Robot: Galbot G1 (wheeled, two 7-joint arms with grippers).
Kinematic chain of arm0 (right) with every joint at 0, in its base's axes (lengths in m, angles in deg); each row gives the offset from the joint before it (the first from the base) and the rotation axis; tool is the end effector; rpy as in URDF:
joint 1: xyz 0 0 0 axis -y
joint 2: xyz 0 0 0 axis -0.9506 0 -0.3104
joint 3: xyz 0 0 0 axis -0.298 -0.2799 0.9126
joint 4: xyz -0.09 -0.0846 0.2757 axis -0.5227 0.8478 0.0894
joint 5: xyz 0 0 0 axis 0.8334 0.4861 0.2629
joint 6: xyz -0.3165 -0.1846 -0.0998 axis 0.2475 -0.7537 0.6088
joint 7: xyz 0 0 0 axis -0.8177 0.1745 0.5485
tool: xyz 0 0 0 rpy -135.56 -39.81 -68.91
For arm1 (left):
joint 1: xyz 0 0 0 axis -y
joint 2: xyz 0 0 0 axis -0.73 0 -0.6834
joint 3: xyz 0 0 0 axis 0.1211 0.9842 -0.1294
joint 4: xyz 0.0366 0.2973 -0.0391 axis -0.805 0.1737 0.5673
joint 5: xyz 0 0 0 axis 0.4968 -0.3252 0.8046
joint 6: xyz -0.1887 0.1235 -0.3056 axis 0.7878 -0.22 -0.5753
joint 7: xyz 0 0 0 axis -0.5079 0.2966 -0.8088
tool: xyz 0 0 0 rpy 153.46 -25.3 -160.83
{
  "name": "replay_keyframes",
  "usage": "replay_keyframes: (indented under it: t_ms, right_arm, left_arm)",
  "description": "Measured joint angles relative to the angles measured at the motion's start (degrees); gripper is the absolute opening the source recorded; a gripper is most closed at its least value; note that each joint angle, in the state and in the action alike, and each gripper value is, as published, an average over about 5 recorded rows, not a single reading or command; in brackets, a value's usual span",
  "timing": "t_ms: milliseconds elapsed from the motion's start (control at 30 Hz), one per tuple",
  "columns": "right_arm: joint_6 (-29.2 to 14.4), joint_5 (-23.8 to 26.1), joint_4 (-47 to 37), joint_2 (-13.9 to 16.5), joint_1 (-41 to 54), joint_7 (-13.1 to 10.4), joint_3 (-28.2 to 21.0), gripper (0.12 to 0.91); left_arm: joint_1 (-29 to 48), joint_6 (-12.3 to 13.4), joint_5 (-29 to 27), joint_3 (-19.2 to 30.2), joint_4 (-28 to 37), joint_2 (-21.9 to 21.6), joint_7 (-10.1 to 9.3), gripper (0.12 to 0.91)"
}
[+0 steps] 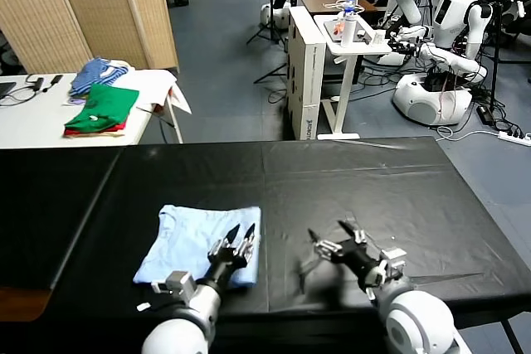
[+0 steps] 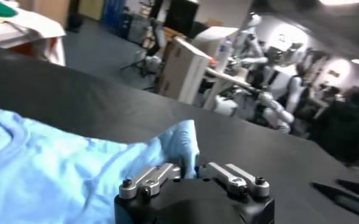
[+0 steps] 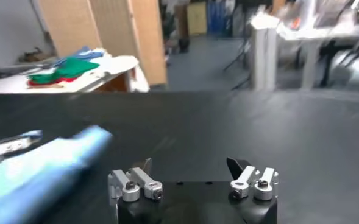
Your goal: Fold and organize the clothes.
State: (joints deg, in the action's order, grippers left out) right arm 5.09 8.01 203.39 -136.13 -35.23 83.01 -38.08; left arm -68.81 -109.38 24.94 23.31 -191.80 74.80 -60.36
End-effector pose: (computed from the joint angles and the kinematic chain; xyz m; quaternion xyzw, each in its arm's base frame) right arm 0.2694 0.0027 -0.2057 0.1958 -0.9514 -0.0614 0.2297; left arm 0.2373 -0.0565 -0.2249 -0.1401 -0.9639 0.1746 0.1438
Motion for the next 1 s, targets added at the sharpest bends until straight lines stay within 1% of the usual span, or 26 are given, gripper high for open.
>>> replay_keyframes:
  t_ms: [33,67,133,167,233,367,467,600,667,700,800,833,900,933,1000]
  right_arm:
    - [0.7,-1.6,-0.3,0.1,0.6,-0.6,-0.8,0.907]
    - [1.4,-3.3,-0.6,0.2,1.3,-1.1,-1.7,0.907]
    - [2.5,-6.0,-1.3,0.1,2.8,-2.2,-3.7,0.907]
    - [2.9,-7.1,-1.7,-0.1,3.5,-2.6,-4.6,0.907]
    - [3.3,-8.3,-2.6,-0.6,5.0,-3.1,-6.6,0.907]
    - [3.6,-8.9,-4.7,-2.0,7.7,-3.5,-10.6,0.907]
    - [3.7,-8.9,-6.2,-3.3,9.2,-3.8,-13.1,0.907]
    - [3.6,-8.4,-7.4,-4.6,9.8,-4.1,-15.0,0.897]
    - [3.5,-8.2,-7.6,-4.9,9.7,-3.9,-15.3,0.842]
    - [3.3,-8.2,-7.7,-5.0,9.6,-3.8,-15.4,0.795]
    - [2.8,-8.0,-8.0,-5.3,9.4,-3.2,-15.4,0.616]
    - [2.7,-8.0,-8.1,-5.3,9.3,-3.1,-15.3,0.540]
    - [2.4,-7.9,-8.4,-5.6,9.3,-2.8,-15.1,0.426]
    - [2.3,-7.9,-8.6,-5.7,9.3,-2.7,-14.9,0.350]
    - [2.2,-7.9,-8.9,-6.0,9.3,-2.7,-14.6,0.242]
  left_arm:
    - [0.2,0.3,0.4,-0.3,-0.2,-0.3,0.37,0.709]
    - [0.3,0.5,0.8,-0.7,-0.4,-0.7,0.59,0.764]
    - [0.5,0.8,1.4,-1.6,-0.7,-1.5,0.57,0.852]
    - [0.4,1.0,1.5,-2.2,-0.8,-2.1,0.46,0.879]
    - [0.1,1.3,1.5,-3.2,-1.0,-3.2,0.25,0.900]
    - [-0.9,1.8,1.1,-5.2,-1.4,-5.3,-0.04,0.906]
    - [-1.7,2.0,0.7,-6.4,-1.6,-5.9,-0.35,0.907]
    - [-2.6,2.1,0.8,-7.6,-2.0,-6.4,-0.91,0.907]
    - [-2.9,2.1,0.9,-8.2,-2.2,-6.7,-1.10,0.907]
    - [-3.0,2.1,0.9,-8.5,-2.3,-6.8,-1.17,0.907]
    - [-3.4,2.1,1.0,-9.1,-2.6,-7.0,-1.34,0.907]
    - [-3.6,2.1,1.0,-9.3,-2.7,-7.0,-1.36,0.907]
    - [-3.8,2.1,1.0,-9.6,-2.8,-7.0,-1.37,0.907]
    - [-4.0,2.1,1.0,-9.8,-2.8,-6.9,-1.37,0.907]
    - [-4.1,2.1,1.0,-10.0,-2.8,-6.8,-1.38,0.907]
